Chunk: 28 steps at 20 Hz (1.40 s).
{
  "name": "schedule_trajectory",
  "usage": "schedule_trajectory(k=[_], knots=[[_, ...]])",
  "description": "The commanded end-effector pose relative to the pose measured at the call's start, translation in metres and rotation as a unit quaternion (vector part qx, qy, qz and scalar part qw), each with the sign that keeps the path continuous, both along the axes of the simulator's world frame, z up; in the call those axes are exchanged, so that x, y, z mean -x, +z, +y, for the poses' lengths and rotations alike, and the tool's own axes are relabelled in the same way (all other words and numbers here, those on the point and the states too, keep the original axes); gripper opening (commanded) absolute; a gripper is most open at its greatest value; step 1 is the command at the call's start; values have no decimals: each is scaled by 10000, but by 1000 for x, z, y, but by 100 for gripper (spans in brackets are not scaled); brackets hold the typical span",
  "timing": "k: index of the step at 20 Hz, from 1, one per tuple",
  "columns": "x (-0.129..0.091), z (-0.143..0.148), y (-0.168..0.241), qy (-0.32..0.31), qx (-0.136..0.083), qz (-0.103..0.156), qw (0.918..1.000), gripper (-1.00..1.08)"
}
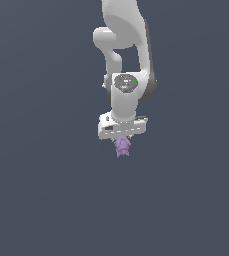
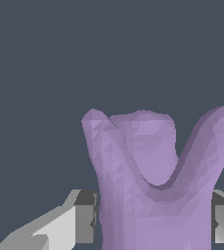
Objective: Pick up the object and move it to a goal position.
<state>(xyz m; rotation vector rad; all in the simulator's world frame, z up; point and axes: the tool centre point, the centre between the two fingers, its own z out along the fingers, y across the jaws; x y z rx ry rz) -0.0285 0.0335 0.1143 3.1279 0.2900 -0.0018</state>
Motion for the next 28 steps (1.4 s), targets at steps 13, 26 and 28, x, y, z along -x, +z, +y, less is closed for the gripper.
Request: schedule_trajectory(k=[13,26,28], knots=[[16,87,125,5,6,-8,10000,-100],[21,130,186,6,1,-6,10000,-100],[21,131,187,5,-2,-6,10000,-100]])
